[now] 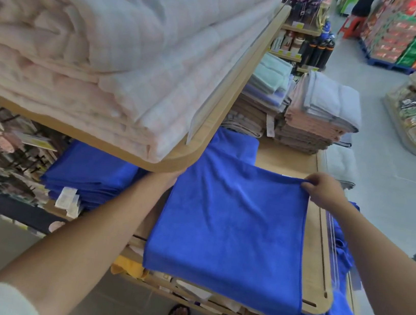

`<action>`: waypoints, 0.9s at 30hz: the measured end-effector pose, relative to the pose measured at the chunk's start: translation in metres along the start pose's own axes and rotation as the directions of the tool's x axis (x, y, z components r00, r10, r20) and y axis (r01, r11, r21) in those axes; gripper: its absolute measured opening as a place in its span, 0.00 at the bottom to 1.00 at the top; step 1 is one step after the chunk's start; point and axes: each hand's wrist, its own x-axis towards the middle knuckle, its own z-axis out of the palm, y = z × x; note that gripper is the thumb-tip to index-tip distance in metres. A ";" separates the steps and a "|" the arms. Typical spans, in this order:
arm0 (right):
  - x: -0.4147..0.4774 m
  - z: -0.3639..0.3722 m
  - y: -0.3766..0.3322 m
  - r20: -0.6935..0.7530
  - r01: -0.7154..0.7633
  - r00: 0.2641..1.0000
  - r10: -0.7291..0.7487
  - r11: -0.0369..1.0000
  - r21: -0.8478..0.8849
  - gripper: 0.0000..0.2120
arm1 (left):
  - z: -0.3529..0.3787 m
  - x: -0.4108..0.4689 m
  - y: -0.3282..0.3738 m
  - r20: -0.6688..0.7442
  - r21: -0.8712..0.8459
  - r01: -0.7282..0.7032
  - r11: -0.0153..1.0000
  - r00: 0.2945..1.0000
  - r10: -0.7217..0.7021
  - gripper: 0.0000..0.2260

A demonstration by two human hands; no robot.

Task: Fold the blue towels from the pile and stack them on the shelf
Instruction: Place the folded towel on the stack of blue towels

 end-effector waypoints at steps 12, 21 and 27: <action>-0.077 -0.049 -0.020 -0.278 0.091 0.960 -0.028 0.973 0.214 0.07 | -0.011 -0.064 0.045 -0.115 0.097 -0.208 0.973 0.969 0.219 0.24; -0.234 -0.055 -0.005 -0.335 0.282 0.924 -0.186 0.921 0.268 0.14 | -0.071 -0.162 0.020 0.015 0.359 -0.398 0.844 0.907 0.421 0.04; -0.301 0.022 0.036 -0.095 0.312 0.947 -0.307 0.949 0.042 0.17 | -0.105 -0.210 -0.065 0.246 0.707 -0.447 0.548 0.882 0.401 0.06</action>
